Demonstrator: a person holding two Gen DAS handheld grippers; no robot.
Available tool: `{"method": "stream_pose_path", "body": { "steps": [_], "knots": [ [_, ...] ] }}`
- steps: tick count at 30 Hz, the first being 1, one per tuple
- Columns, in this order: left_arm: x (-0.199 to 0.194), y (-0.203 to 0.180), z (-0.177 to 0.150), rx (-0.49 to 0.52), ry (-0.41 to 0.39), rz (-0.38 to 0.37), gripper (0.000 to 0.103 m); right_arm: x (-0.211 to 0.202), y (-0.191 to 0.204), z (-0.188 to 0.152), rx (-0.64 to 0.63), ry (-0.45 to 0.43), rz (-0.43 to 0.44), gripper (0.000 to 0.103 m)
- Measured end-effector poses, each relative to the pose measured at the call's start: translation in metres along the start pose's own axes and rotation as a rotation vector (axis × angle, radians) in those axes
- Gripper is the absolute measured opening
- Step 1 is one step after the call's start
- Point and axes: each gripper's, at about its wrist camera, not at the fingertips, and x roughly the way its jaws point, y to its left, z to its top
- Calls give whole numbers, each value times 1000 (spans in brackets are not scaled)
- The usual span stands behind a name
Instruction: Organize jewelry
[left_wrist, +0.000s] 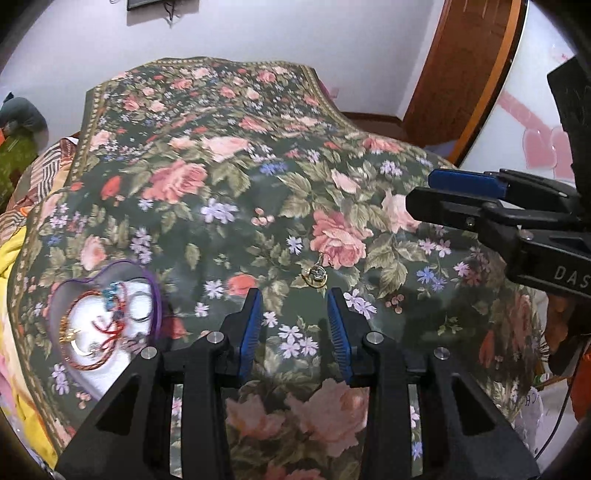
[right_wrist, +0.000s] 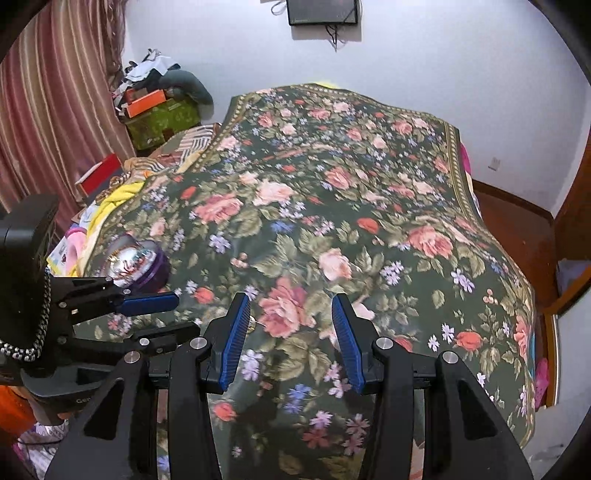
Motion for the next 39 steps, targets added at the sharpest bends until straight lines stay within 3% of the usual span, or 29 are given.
{"method": "stream_pose_path", "body": {
  "steps": [13,18,27,39],
  "knots": [
    [14,15,-3,-11,7,-18,35,49,20,-3,-88,165,70,42],
    [11,21,-6,-3,-10,-22,35,62,36,-7,-160,215,64,20],
    [10,35,-12,-27,-16,-34,35,80,42,-12,-189,266,55,13],
    [16,31,-14,-26,5,-38,35,78,44,-10,-197,247,52,8]
  ]
}}
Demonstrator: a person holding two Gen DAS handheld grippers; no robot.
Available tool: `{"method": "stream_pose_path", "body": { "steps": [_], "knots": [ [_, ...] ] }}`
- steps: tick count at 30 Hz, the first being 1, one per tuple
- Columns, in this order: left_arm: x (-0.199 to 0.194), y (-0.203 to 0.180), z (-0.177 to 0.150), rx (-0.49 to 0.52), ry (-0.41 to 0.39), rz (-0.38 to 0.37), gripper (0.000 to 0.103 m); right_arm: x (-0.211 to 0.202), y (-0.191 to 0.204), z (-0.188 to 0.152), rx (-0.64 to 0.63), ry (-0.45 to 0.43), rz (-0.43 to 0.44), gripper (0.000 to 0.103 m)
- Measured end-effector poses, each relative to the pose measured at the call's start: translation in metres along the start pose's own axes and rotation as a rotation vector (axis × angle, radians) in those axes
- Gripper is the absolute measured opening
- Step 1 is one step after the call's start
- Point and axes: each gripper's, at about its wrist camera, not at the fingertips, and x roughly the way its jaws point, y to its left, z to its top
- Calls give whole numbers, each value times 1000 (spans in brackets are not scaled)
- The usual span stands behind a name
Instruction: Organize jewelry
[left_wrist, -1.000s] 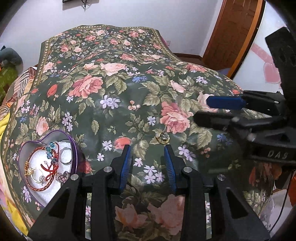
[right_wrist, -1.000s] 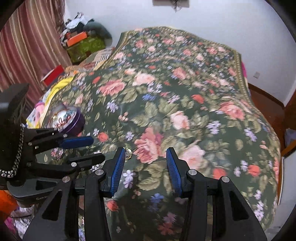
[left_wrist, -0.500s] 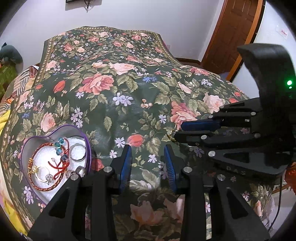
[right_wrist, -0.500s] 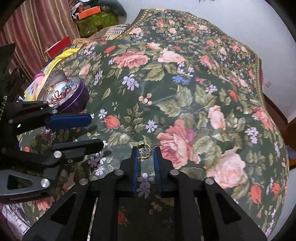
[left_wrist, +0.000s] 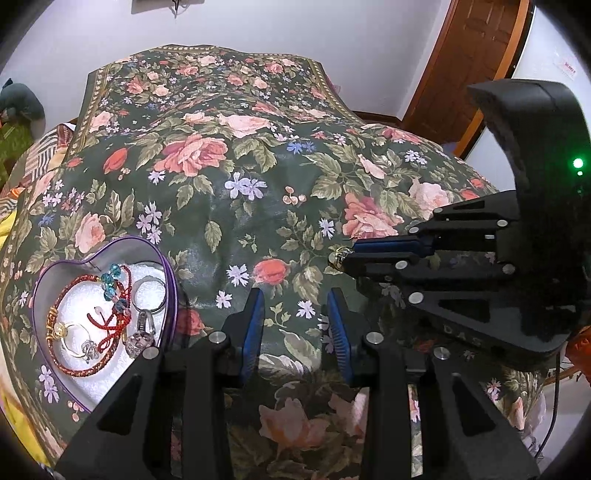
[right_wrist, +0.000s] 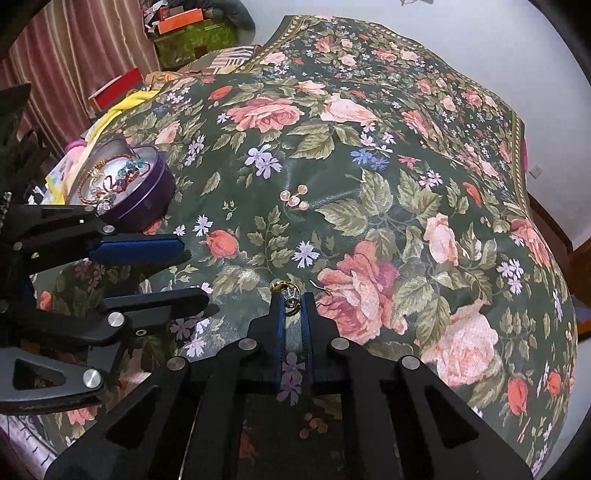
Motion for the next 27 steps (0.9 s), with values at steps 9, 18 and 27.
{"method": "stream_pose_path", "body": {
  "steps": [9,18,27],
  "knots": [
    [9,-16,7,29,25,-25,35,-28,-14,-9,31,-28,3,9],
    [32,-29,20,65,74,-46,26,-34,-40,-19,117,-40,18,11],
    [48,-48,29,138,78,19,26,-35,-50,-25,157,-62,47,12]
  ]
}}
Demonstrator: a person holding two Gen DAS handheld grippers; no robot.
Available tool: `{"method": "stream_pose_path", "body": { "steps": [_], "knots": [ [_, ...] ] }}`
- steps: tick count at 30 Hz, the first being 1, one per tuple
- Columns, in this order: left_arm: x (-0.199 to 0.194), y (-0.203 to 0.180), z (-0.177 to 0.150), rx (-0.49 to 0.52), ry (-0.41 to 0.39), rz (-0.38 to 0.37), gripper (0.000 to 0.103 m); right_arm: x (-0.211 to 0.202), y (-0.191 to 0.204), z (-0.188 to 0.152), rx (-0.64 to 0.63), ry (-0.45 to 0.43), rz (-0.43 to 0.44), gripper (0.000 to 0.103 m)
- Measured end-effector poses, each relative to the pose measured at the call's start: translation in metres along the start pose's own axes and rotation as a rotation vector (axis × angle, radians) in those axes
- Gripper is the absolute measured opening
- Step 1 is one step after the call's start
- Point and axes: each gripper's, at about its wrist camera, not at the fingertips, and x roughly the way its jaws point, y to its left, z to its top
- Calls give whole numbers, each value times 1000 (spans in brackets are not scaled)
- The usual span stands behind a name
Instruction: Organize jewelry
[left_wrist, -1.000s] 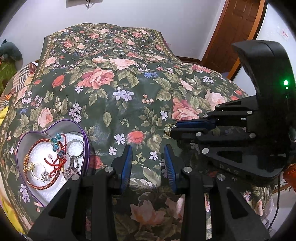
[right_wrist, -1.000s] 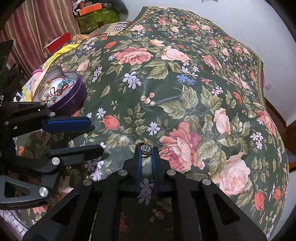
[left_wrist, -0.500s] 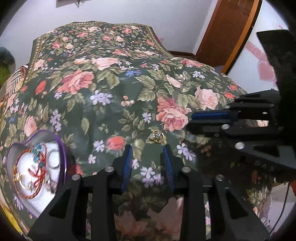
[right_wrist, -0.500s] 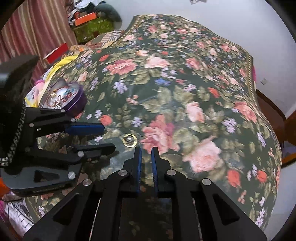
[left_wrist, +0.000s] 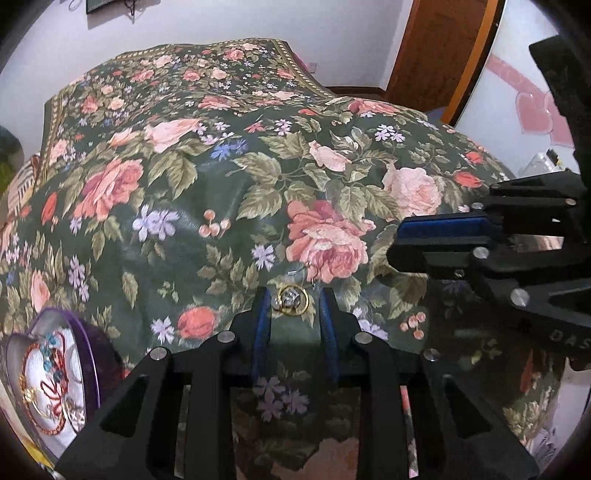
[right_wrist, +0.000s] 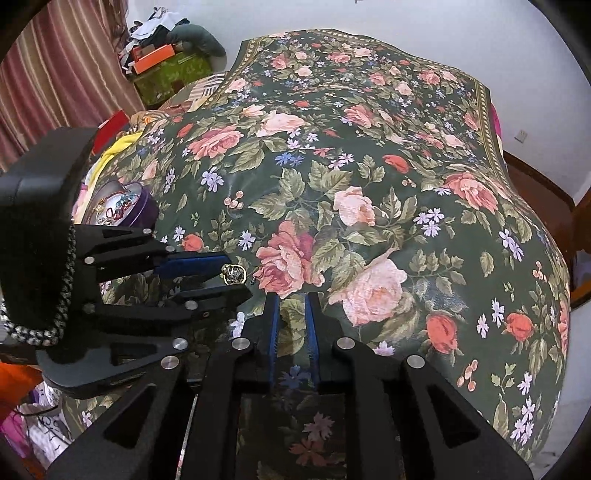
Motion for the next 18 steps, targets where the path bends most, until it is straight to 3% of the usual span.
{"method": "stream_pose_path", "body": {
  "steps": [4,6,18],
  "knots": [
    [3,-8,1,45,-6,36,26,-3,-3,-1,10,-11,3,12],
    [2,-8,0,53,-9,50,20,-4,-5,-1,17,-17,4,12],
    [-50,10,-4,-31,-107,13,20,-5,4,3,11,-31,22,12]
  ]
}}
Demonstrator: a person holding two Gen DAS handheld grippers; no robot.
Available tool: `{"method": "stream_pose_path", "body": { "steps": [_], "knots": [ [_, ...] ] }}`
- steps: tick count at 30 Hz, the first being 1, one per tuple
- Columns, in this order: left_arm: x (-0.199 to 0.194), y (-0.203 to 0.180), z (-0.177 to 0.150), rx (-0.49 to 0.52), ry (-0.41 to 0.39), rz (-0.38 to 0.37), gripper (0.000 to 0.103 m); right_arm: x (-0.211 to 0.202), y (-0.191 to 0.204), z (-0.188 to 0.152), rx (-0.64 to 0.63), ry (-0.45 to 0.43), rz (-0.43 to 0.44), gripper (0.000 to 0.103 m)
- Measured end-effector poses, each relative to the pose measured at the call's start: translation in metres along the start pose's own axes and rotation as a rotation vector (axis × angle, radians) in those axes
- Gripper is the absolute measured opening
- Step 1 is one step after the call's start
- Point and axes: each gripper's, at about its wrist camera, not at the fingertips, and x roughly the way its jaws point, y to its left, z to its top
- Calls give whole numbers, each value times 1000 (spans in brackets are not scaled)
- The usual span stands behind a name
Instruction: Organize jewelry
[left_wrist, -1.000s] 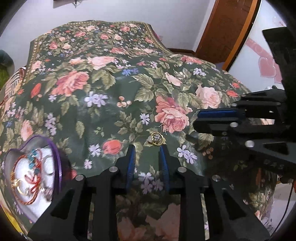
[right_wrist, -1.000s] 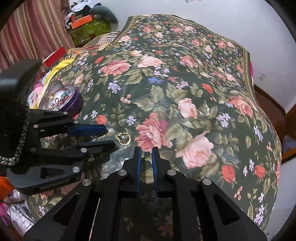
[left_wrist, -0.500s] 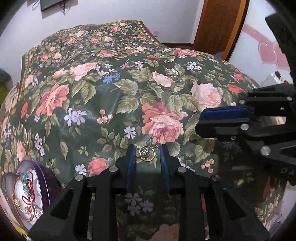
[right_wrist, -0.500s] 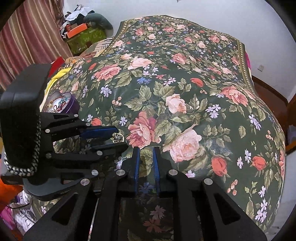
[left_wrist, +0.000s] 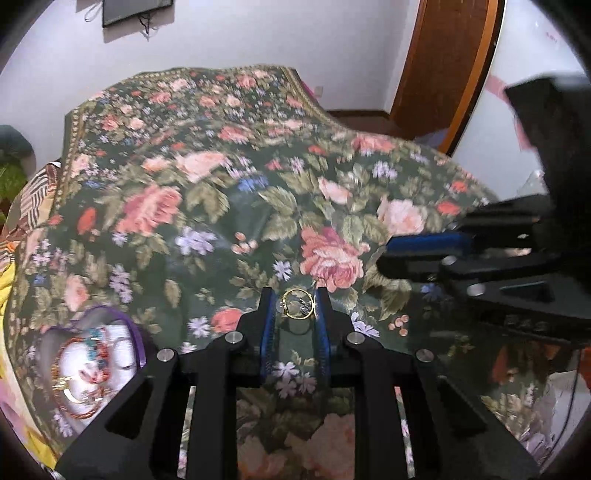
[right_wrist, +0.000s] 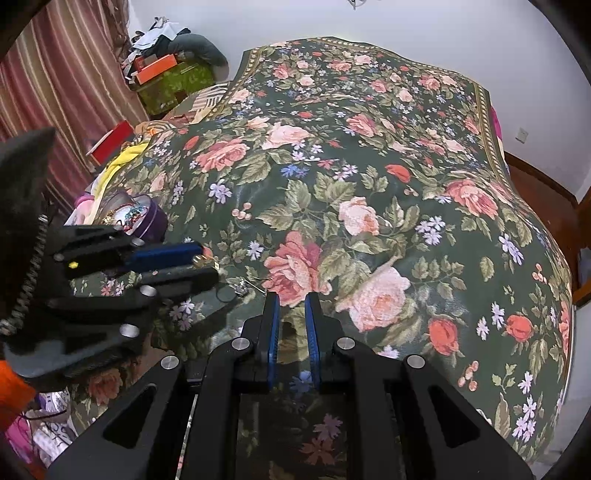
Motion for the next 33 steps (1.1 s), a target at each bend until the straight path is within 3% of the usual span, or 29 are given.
{"method": "stream_pose_path", "body": {
  "steps": [8,10,12,13,21,22,24,25,33],
  "knots": [
    [-38,27,-6,-54,-62,29,20,15,22,1,-52,51,18,13],
    [-44,34,-9,-71,-72,40,20,20,27,3,-57,68,19,16],
    [-50,42,-12,-87,-81,49,20,27,32,5,-58,81,20,31],
    [-53,46,-13,-98,-85,53,20,29,35,6,-60,79,14,34],
    [-60,66,-24,-148,-105,53,20,47,44,8,-91,110,-24,35],
    [-60,68,-25,-154,-108,51,20,47,45,7,-94,104,-26,34],
    [-60,72,-27,-165,-110,47,20,47,47,7,-115,100,-31,13],
    [-60,73,-28,-170,-111,45,20,48,48,6,-122,108,-25,10],
    [-70,83,-33,-197,-131,58,20,39,53,8,-123,53,-51,6]
  ]
}}
